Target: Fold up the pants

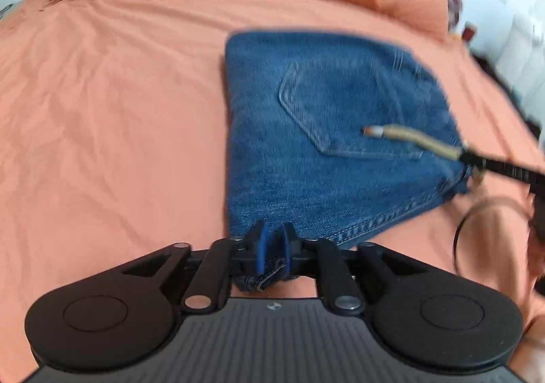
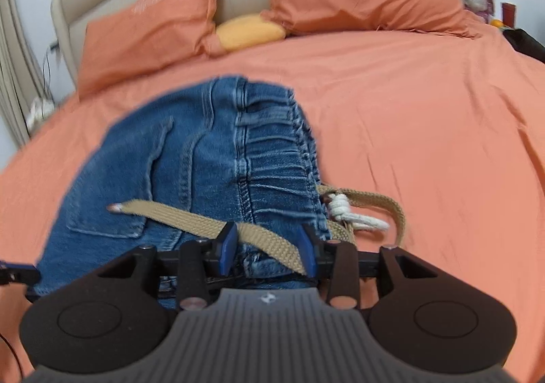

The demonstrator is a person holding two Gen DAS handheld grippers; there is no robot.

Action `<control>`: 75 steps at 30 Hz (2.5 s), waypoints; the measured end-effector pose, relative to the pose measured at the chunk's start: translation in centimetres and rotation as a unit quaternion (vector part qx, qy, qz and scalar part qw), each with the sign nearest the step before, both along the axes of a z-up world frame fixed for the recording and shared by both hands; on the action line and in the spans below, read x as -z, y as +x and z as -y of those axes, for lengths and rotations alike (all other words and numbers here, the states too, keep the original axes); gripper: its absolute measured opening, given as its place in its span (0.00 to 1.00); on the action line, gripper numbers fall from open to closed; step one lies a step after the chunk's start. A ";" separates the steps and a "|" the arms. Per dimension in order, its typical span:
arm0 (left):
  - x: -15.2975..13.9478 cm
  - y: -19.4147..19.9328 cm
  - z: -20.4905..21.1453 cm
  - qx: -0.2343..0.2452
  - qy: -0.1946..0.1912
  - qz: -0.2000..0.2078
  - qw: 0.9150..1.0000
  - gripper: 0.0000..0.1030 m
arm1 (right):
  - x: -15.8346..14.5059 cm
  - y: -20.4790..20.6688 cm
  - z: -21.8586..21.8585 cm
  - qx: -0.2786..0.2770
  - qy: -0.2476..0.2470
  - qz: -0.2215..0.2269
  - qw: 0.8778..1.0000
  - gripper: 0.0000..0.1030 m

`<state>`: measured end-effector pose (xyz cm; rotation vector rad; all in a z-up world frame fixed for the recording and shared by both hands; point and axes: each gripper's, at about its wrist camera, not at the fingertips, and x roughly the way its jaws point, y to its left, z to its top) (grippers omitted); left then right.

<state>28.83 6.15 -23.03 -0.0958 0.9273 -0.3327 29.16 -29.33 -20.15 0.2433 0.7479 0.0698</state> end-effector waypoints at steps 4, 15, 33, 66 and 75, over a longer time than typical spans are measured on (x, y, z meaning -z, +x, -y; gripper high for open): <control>-0.4 -0.6 -1.6 -0.058 -0.068 0.047 0.995 0.84 | -0.7 -2.5 1.5 0.050 0.062 0.014 0.997 0.65; 2.8 8.1 -2.9 -0.075 -0.161 -0.020 0.984 0.78 | 5.3 -0.8 6.6 0.131 0.312 -0.055 0.939 0.78; 7.1 13.0 -4.0 -0.040 -0.253 -0.061 0.965 0.62 | 7.0 2.5 5.8 0.078 0.305 -0.037 0.949 0.54; -7.4 8.2 -12.1 -0.019 -0.124 0.047 0.991 0.22 | -2.7 3.0 -5.8 -0.016 0.290 -0.001 0.957 0.26; -9.3 7.1 -20.8 -0.053 -0.060 0.054 0.995 0.23 | -4.2 3.5 -17.7 -0.086 0.287 0.006 0.954 0.25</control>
